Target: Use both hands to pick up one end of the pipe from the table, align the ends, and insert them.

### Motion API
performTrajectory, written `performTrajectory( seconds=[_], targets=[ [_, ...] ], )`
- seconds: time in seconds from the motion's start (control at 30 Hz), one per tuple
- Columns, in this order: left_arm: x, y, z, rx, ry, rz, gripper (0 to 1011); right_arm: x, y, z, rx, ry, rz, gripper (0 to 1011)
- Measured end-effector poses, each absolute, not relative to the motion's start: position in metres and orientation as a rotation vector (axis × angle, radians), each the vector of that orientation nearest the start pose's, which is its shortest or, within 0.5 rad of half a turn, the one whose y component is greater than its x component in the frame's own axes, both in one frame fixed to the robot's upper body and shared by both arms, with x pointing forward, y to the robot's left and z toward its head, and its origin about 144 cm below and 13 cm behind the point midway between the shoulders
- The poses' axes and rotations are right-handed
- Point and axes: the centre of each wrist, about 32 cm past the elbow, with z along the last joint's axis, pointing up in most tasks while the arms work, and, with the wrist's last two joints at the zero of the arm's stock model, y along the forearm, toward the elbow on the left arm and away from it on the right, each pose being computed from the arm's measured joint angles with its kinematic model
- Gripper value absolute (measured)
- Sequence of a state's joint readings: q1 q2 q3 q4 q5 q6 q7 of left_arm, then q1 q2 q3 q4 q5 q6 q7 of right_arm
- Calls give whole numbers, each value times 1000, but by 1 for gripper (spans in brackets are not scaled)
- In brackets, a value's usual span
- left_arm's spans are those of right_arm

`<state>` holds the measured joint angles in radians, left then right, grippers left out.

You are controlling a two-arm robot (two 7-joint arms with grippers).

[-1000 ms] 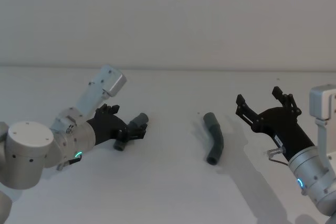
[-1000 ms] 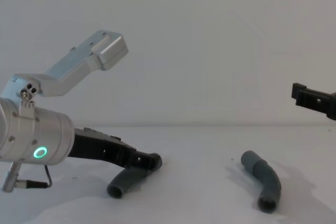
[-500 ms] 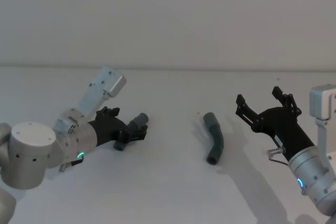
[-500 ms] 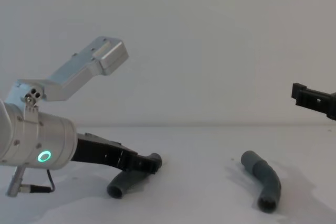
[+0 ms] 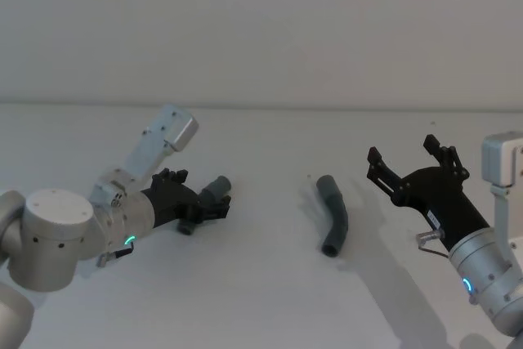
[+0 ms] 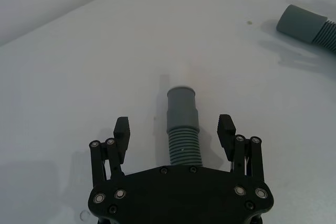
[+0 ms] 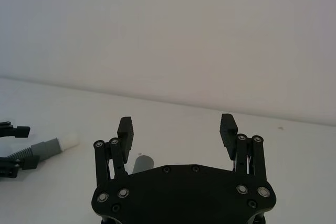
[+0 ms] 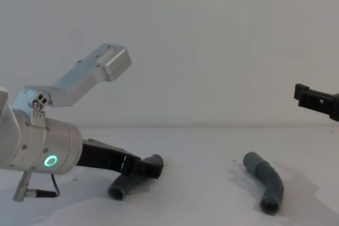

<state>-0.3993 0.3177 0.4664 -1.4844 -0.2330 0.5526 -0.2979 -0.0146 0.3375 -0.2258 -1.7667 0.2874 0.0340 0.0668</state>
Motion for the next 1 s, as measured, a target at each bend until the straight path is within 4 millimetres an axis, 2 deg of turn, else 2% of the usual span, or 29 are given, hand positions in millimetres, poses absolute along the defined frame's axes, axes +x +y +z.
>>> performTrajectory(
  seconds=[1.0],
  targets=[
    [555,188,1213,472,145,899,1001,443,-237,1189,26,-75,-1230,1000]
  ],
)
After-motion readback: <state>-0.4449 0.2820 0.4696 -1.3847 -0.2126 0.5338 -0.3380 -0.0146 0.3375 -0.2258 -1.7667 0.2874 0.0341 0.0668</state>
